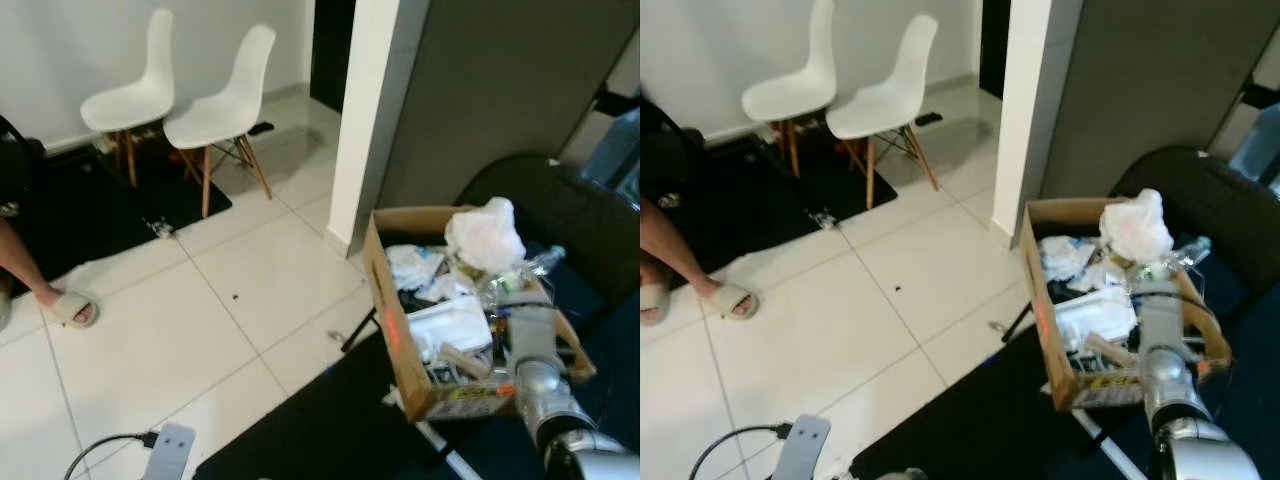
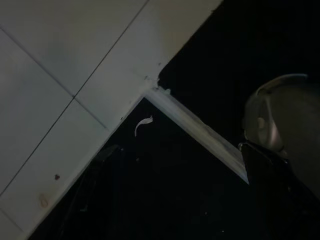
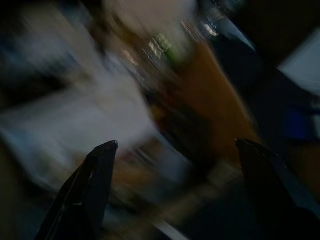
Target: Picking trash to rubbish bin
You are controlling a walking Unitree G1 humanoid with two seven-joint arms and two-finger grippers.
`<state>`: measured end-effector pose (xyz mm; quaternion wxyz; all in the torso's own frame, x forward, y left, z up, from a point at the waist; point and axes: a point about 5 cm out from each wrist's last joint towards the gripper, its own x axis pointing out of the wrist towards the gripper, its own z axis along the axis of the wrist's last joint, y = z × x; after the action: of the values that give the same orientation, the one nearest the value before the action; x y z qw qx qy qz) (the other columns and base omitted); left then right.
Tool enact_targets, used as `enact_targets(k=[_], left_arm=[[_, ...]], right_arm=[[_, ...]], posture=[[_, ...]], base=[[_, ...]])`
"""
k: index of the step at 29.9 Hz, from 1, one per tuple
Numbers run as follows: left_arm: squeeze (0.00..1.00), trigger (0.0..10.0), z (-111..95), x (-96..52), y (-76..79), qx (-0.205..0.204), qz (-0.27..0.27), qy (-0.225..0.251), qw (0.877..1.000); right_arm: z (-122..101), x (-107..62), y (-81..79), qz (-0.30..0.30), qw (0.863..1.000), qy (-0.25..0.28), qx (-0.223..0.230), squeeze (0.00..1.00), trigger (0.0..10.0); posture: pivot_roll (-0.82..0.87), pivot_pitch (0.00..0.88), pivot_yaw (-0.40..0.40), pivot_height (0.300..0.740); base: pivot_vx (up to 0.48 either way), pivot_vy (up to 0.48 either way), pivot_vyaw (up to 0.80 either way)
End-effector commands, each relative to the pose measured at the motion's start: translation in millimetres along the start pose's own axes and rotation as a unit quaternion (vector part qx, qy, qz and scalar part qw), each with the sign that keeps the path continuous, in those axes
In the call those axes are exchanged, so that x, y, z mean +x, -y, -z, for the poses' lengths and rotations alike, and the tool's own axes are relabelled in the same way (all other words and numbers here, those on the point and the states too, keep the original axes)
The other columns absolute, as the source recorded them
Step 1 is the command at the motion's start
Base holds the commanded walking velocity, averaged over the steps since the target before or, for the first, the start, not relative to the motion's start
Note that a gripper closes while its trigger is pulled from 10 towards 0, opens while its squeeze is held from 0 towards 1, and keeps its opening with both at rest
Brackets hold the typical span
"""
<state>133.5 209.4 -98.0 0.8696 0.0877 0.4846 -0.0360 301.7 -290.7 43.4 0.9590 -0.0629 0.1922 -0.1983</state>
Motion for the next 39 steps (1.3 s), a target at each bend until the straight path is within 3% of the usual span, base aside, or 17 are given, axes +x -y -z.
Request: enact_targets(k=[1, 5, 7, 8, 9, 11, 13, 15, 17, 22, 25, 29, 33, 39], left_arm=[[0.00, 10.0, 7, -1.1, 2.0, 0.007, 0.006, -0.015, 1.000], [0.00, 10.0, 7, -1.5, -1.3, -0.013, -0.006, -0.017, 1.000], [0.00, 10.0, 8, -1.5, -1.2, -0.013, -0.008, -0.017, 1.000], [0.00, 10.0, 8, -1.6, 0.4, -0.006, -0.005, -0.018, 1.000], [0.00, 10.0, 8, -1.6, 0.4, -0.006, -0.005, -0.018, 1.000], [0.00, 10.0, 11, -2.1, 2.7, -0.007, -0.002, -0.023, 1.000], [0.00, 10.0, 12, -2.3, 3.2, -0.007, -0.001, -0.024, 1.000], [0.00, 10.0, 13, -2.3, 4.4, -0.007, 0.002, -0.028, 1.000], [0.00, 10.0, 13, -2.3, 5.7, -0.006, 0.007, -0.029, 1.000], [0.00, 10.0, 13, -2.2, 7.0, -0.006, 0.010, -0.029, 1.000], [0.00, 10.0, 13, -2.2, 7.1, -0.006, 0.011, -0.029, 0.999], [0.00, 10.0, 13, -1.9, 8.3, -0.008, 0.015, -0.028, 0.999], [0.00, 10.0, 12, -1.6, 9.1, -0.008, 0.017, -0.029, 0.999], [0.00, 10.0, 13, -1.8, 9.5, -0.008, 0.018, -0.030, 0.999]], right_arm=[[-27, 4.6, -9.0, -0.035, 0.995, 0.052, 0.077, 0.00, 10.0], [-68, 5.5, -37.3, -0.167, 0.963, 0.120, 0.176, 0.00, 10.0], [-77, 1.8, -52.8, -0.238, 0.943, 0.138, 0.188, 0.00, 10.0], [-81, -3.3, -67.1, -0.300, 0.924, 0.146, 0.186, 0.00, 10.0], [-81, -3.3, -67.1, -0.300, 0.924, 0.146, 0.186, 0.00, 10.0], [-76, -15.5, -93.7, -0.400, 0.896, 0.139, 0.134, 0.00, 10.0], [-73, -18.6, -99.3, -0.422, 0.888, 0.135, 0.121, 0.00, 10.0], [-61, -26.9, -113.2, -0.472, 0.872, 0.115, 0.069, 0.00, 10.0], [-41, -34.7, -125.1, -0.510, 0.857, 0.078, -0.014, 0.00, 10.0], [-8, -37.9, -124.9, -0.520, 0.841, -0.012, -0.150, 0.00, 10.0], [-2, -38.5, -122.7, -0.521, 0.835, -0.029, -0.177, 0.00, 10.0], [19, -49.8, -122.0, -0.573, 0.785, -0.081, -0.221, 0.00, 10.0], [36, -58.2, -121.3, -0.595, 0.748, -0.119, -0.268, 0.00, 10.0], [50, -55.9, -117.9, -0.551, 0.750, -0.147, -0.334, 0.00, 10.0]], posture=[[0.12, 0.036, -0.023, 0.740], [0.12, 0.036, -0.023, 0.740], [0.12, 0.039, -0.024, 0.740], [0.12, 0.039, -0.024, 0.740], [0.12, 0.039, -0.024, 0.740], [0.12, 0.039, -0.024, 0.740], [0.12, 0.039, -0.024, 0.740], [0.12, 0.040, -0.027, 0.740], [0.12, 0.041, -0.028, 0.740], [0.12, 0.040, -0.028, 0.740], [0.12, 0.040, -0.028, 0.740], [0.12, 0.036, -0.028, 0.740], [0.12, 0.035, -0.026, 0.740], [0.12, 0.035, -0.026, 0.740]], base=[[0.281, 0.000, 0.00], [0.360, 0.000, 0.00], [0.000, 0.000, 0.00], [0.000, 0.000, 0.00], [0.000, 0.000, 0.00], [0.000, 0.000, 0.00], [0.000, 0.000, 0.00], [0.000, 0.000, 0.00], [0.000, 0.000, 0.00], [0.000, 0.000, 0.00], [0.000, 0.000, 0.00], [0.000, 0.000, 0.00], [0.000, 0.000, 0.00], [0.000, 0.000, 0.00]])
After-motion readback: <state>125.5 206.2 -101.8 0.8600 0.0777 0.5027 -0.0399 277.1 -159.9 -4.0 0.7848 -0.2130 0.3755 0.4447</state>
